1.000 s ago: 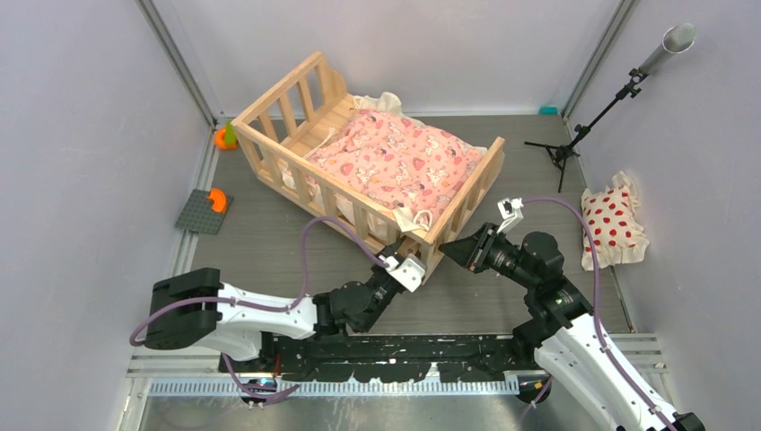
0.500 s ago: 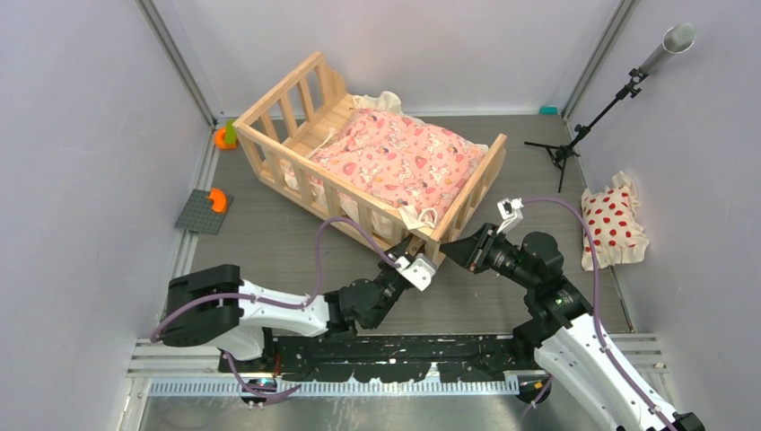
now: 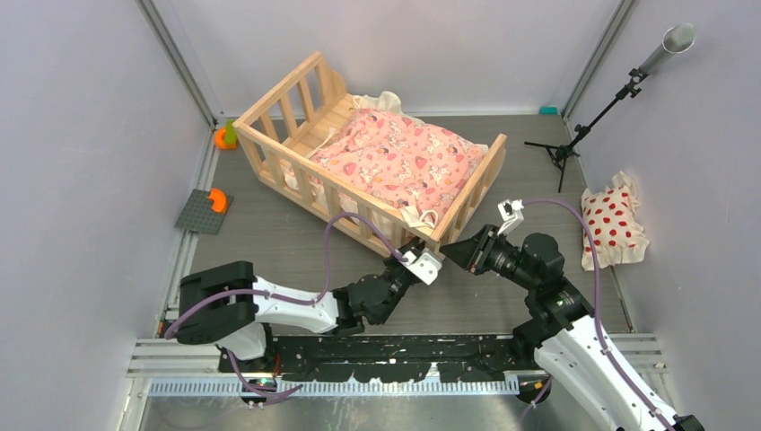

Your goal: Set up the pet bed

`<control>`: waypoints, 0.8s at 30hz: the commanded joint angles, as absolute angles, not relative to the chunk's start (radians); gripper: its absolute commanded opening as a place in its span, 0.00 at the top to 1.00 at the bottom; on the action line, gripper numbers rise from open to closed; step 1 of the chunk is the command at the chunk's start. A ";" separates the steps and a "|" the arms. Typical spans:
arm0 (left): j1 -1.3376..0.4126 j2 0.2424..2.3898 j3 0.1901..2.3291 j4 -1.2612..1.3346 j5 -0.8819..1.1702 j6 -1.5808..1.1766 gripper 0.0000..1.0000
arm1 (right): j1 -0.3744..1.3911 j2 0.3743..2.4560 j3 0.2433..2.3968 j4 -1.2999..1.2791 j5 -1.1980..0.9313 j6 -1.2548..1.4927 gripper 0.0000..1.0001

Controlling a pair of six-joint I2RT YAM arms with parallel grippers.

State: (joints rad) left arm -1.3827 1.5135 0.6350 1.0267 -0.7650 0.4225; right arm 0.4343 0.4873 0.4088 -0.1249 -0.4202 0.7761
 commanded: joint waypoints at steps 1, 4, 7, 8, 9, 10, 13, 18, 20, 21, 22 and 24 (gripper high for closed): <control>-1.379 1.515 0.667 1.108 -0.768 0.395 0.92 | 0.433 0.466 0.410 -0.130 -0.405 0.752 0.80; -1.379 1.494 0.649 1.104 -0.769 0.365 1.00 | 0.432 0.458 0.408 -0.136 -0.393 0.752 0.80; -1.383 1.438 0.622 1.042 -0.740 0.306 1.00 | 0.431 0.460 0.409 -0.139 -0.377 0.750 0.80; -1.386 1.412 0.617 0.997 -0.721 0.278 1.00 | 0.432 0.460 0.408 -0.141 -0.373 0.750 0.80; -1.387 1.387 0.615 0.944 -0.683 0.251 1.00 | 0.432 0.462 0.409 -0.142 -0.369 0.750 0.80; -1.388 1.359 0.615 0.889 -0.652 0.219 1.00 | 0.432 0.464 0.409 -0.142 -0.366 0.749 0.80; -1.400 1.278 0.607 0.735 -0.601 0.127 1.00 | 0.432 0.468 0.411 -0.149 -0.361 0.745 0.80; -1.407 1.156 0.576 0.540 -0.555 0.028 1.00 | 0.431 0.463 0.414 -0.155 -0.354 0.740 0.80; -1.408 1.129 0.569 0.469 -0.518 -0.009 1.00 | 0.433 0.463 0.417 -0.159 -0.351 0.737 0.80; -1.411 1.120 0.570 0.431 -0.502 -0.035 1.00 | 0.432 0.463 0.419 -0.162 -0.350 0.734 0.80; -1.416 1.114 0.572 0.397 -0.483 -0.051 1.00 | 0.432 0.463 0.422 -0.165 -0.349 0.731 0.80; -1.433 1.101 0.570 0.340 -0.471 -0.080 1.00 | 0.433 0.462 0.426 -0.173 -0.346 0.727 0.80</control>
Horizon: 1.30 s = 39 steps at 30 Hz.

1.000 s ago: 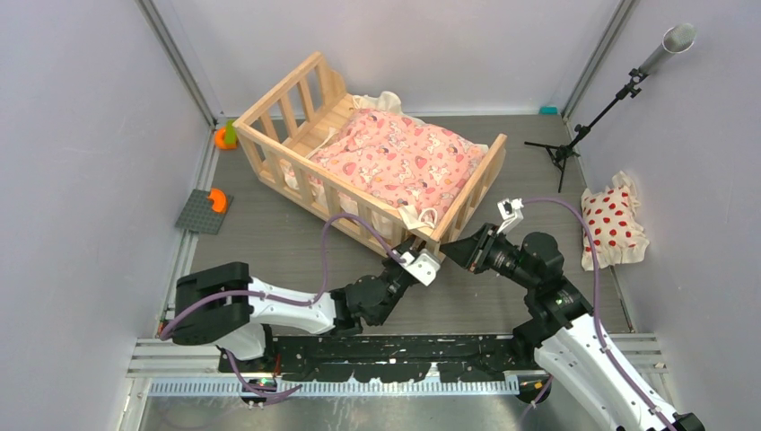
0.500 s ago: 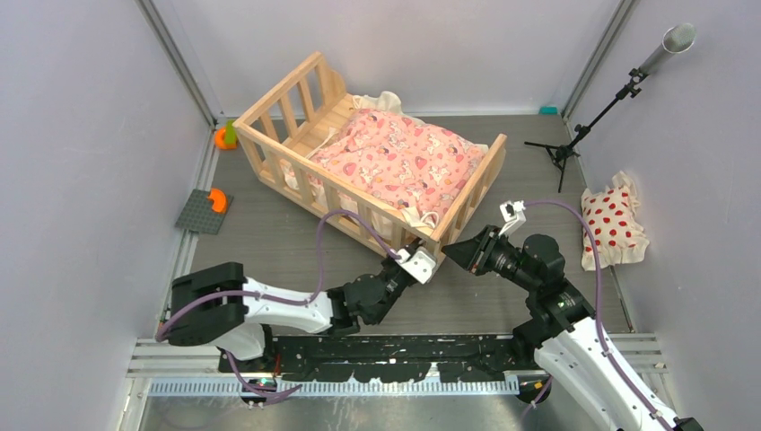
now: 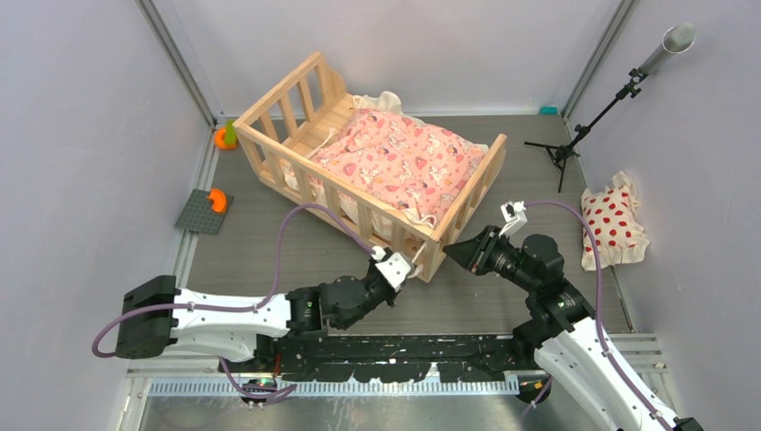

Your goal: Set up the pet bed

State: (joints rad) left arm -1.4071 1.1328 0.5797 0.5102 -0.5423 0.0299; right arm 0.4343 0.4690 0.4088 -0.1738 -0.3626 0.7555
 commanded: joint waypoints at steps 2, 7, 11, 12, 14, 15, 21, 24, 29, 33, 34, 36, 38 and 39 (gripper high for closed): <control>-1.447 1.082 0.556 0.318 -0.476 -0.102 1.00 | 0.431 0.461 0.429 -0.177 -0.341 0.726 0.80; -1.461 1.025 0.515 0.285 -0.507 -0.163 1.00 | 0.432 0.459 0.434 -0.187 -0.335 0.722 0.80; -1.470 1.004 0.485 0.276 -0.511 -0.210 1.00 | 0.432 0.458 0.436 -0.189 -0.332 0.722 0.78; -1.472 1.009 0.479 0.276 -0.510 -0.220 1.00 | 0.433 0.458 0.436 -0.189 -0.331 0.722 0.78; -1.476 1.028 0.473 0.276 -0.505 -0.241 1.00 | 0.431 0.459 0.439 -0.189 -0.328 0.724 0.77; -1.478 1.042 0.470 0.276 -0.506 -0.254 1.00 | 0.432 0.459 0.440 -0.190 -0.326 0.723 0.77; -1.481 1.134 0.450 0.309 -0.548 -0.336 1.00 | 0.432 0.459 0.451 -0.210 -0.316 0.719 0.77; -1.481 1.143 0.438 0.332 -0.580 -0.362 1.00 | 0.432 0.458 0.456 -0.219 -0.315 0.715 0.76; -1.480 1.165 0.427 0.332 -0.620 -0.393 1.00 | 0.431 0.459 0.463 -0.232 -0.307 0.707 0.76; -1.480 1.175 0.427 0.311 -0.633 -0.419 0.99 | 0.432 0.463 0.466 -0.237 -0.296 0.706 0.75; -1.481 1.175 0.424 0.308 -0.638 -0.427 0.98 | 0.431 0.465 0.466 -0.239 -0.293 0.704 0.75; -1.480 1.177 0.422 0.301 -0.647 -0.440 0.97 | 0.431 0.466 0.466 -0.243 -0.287 0.703 0.75; -1.481 1.173 0.427 0.289 -0.645 -0.444 0.89 | 0.432 0.468 0.465 -0.244 -0.283 0.702 0.75; -1.481 1.164 0.433 0.278 -0.638 -0.445 0.87 | 0.431 0.469 0.466 -0.243 -0.282 0.701 0.75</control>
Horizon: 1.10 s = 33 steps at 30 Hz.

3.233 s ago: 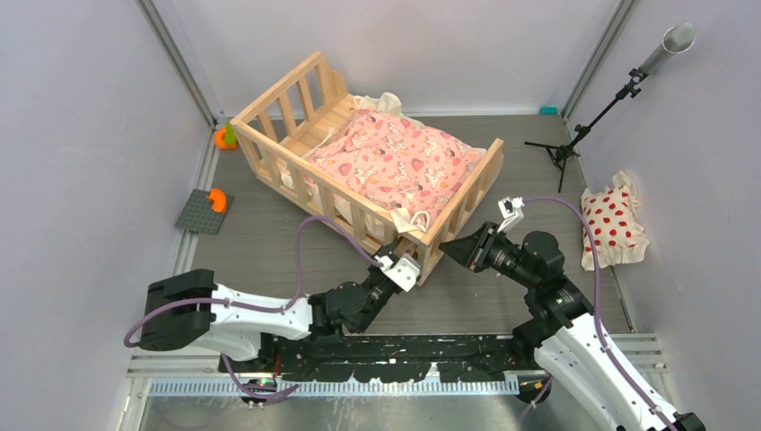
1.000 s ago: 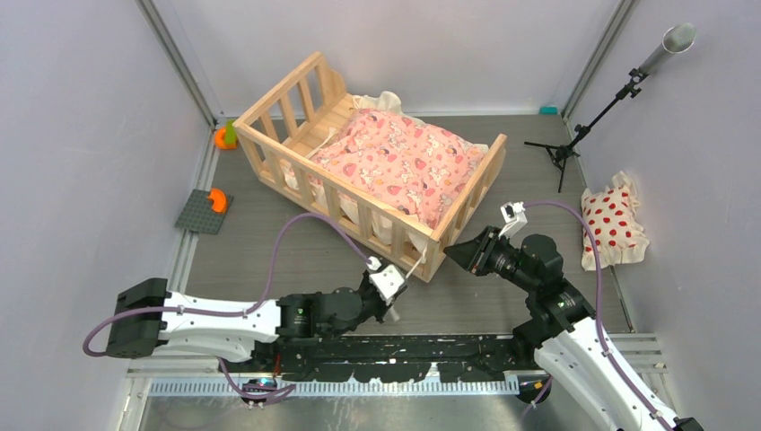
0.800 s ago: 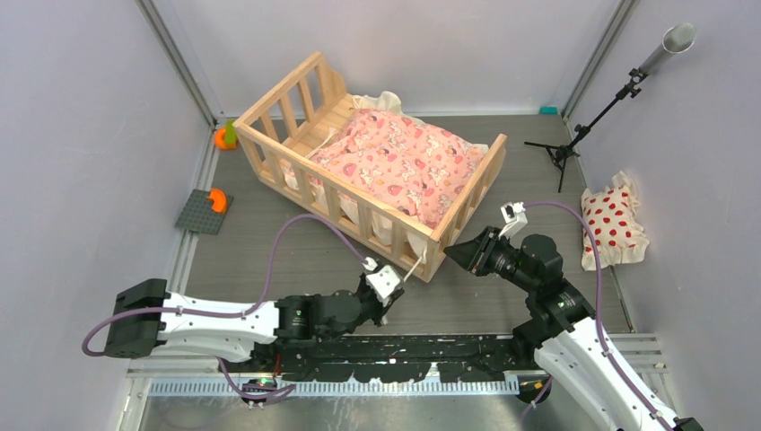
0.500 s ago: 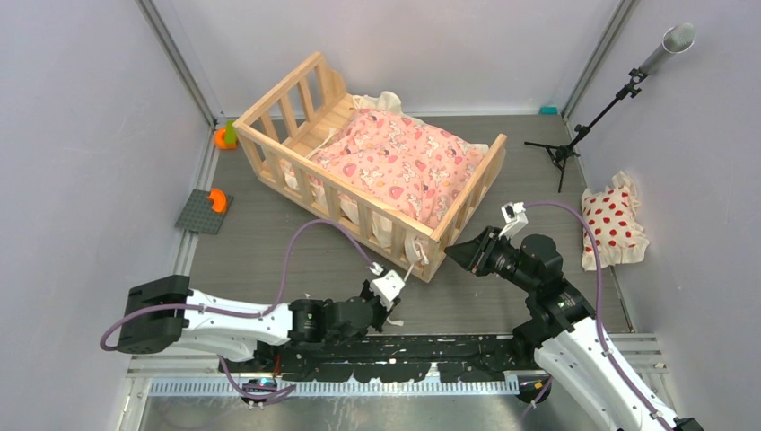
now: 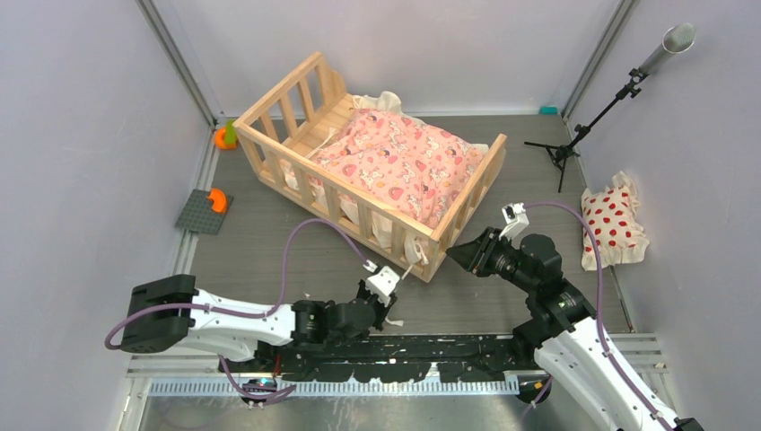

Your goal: Set up the pet bed

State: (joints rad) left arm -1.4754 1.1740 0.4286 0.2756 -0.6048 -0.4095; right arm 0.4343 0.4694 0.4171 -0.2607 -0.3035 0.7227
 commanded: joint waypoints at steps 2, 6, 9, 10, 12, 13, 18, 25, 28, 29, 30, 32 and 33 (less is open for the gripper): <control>-1.480 1.129 0.446 0.257 -0.620 -0.439 0.82 | 0.432 0.470 0.468 -0.244 -0.280 0.700 0.75; -1.480 1.011 0.467 0.237 -0.564 -0.399 0.68 | 0.432 0.474 0.473 -0.250 -0.271 0.698 0.75; -1.481 0.923 0.492 0.203 -0.547 -0.361 0.63 | 0.432 0.474 0.476 -0.259 -0.262 0.693 0.74; -1.480 0.896 0.502 0.192 -0.551 -0.353 0.62 | 0.432 0.473 0.474 -0.260 -0.260 0.693 0.74; -1.480 0.842 0.515 0.185 -0.581 -0.352 0.62 | 0.432 0.472 0.474 -0.261 -0.258 0.693 0.74; -1.481 0.823 0.522 0.196 -0.599 -0.356 0.61 | 0.431 0.473 0.473 -0.262 -0.258 0.693 0.74; -1.480 0.820 0.573 0.273 -0.686 -0.401 0.53 | 0.432 0.474 0.467 -0.261 -0.246 0.698 0.74; -1.480 0.978 0.723 0.304 -0.772 -0.488 0.45 | 0.432 0.474 0.459 -0.261 -0.241 0.710 0.74; -1.480 1.041 0.800 0.254 -0.831 -0.512 0.45 | 0.432 0.466 0.455 -0.264 -0.239 0.717 0.74; -1.480 1.058 0.822 0.245 -0.846 -0.515 0.45 | 0.431 0.462 0.454 -0.265 -0.238 0.717 0.74; -1.480 1.075 0.834 0.242 -0.864 -0.523 0.45 | 0.433 0.459 0.454 -0.268 -0.236 0.719 0.74; -1.480 1.101 0.852 0.231 -0.887 -0.543 0.45 | 0.432 0.454 0.454 -0.272 -0.233 0.719 0.74; -1.481 1.113 0.859 0.227 -0.895 -0.544 0.45 | 0.432 0.452 0.454 -0.275 -0.233 0.719 0.74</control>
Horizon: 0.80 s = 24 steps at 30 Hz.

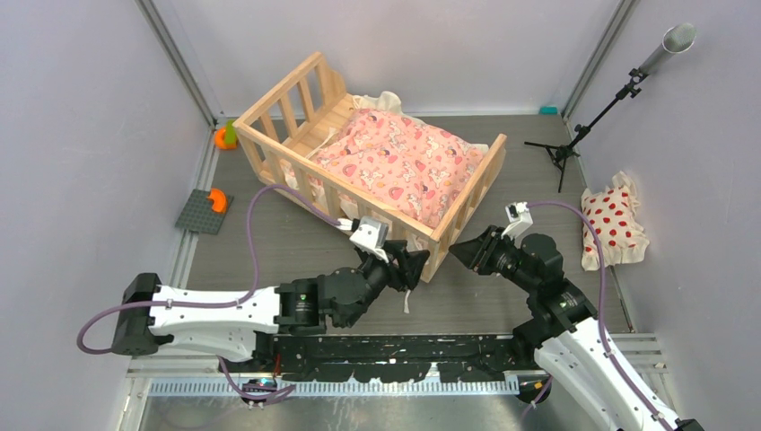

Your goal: Set up the pet bed

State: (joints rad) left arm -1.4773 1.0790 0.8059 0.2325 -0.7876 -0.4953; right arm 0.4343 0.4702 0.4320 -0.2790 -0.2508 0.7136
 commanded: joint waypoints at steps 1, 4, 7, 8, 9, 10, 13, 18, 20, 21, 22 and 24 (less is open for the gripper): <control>-1.481 1.125 0.868 0.217 -0.902 -0.548 0.45 | 0.432 0.449 0.454 -0.277 -0.232 0.719 0.74; -1.480 1.150 0.893 0.175 -0.904 -0.557 0.47 | 0.431 0.446 0.453 -0.279 -0.230 0.719 0.74; -1.480 1.160 0.903 0.114 -0.877 -0.586 0.50 | 0.432 0.447 0.453 -0.281 -0.230 0.719 0.73; -1.480 1.157 0.898 0.107 -0.858 -0.589 0.50 | 0.432 0.448 0.453 -0.281 -0.230 0.718 0.74; -1.480 1.155 0.888 0.106 -0.840 -0.595 0.51 | 0.433 0.449 0.453 -0.281 -0.229 0.718 0.73; -1.482 1.152 0.880 0.104 -0.827 -0.601 0.51 | 0.432 0.447 0.453 -0.282 -0.229 0.717 0.73; -1.483 1.151 0.866 0.079 -0.800 -0.624 0.51 | 0.431 0.450 0.451 -0.279 -0.226 0.718 0.73; -1.482 1.171 0.863 0.071 -0.761 -0.654 0.55 | 0.432 0.451 0.447 -0.277 -0.225 0.721 0.74; -1.482 1.187 0.868 0.073 -0.755 -0.663 0.56 | 0.433 0.450 0.446 -0.277 -0.227 0.721 0.73; -1.482 1.195 0.868 0.078 -0.755 -0.665 0.56 | 0.432 0.449 0.446 -0.276 -0.228 0.721 0.73; -1.482 1.202 0.870 0.079 -0.760 -0.666 0.56 | 0.431 0.448 0.446 -0.277 -0.228 0.721 0.73; -1.482 1.215 0.875 0.080 -0.781 -0.672 0.56 | 0.432 0.446 0.448 -0.279 -0.229 0.721 0.74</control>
State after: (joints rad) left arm -1.4773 1.1912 0.8616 0.0696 -0.7597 -0.6415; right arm 0.4343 0.4561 0.4320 -0.3019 -0.2405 0.7139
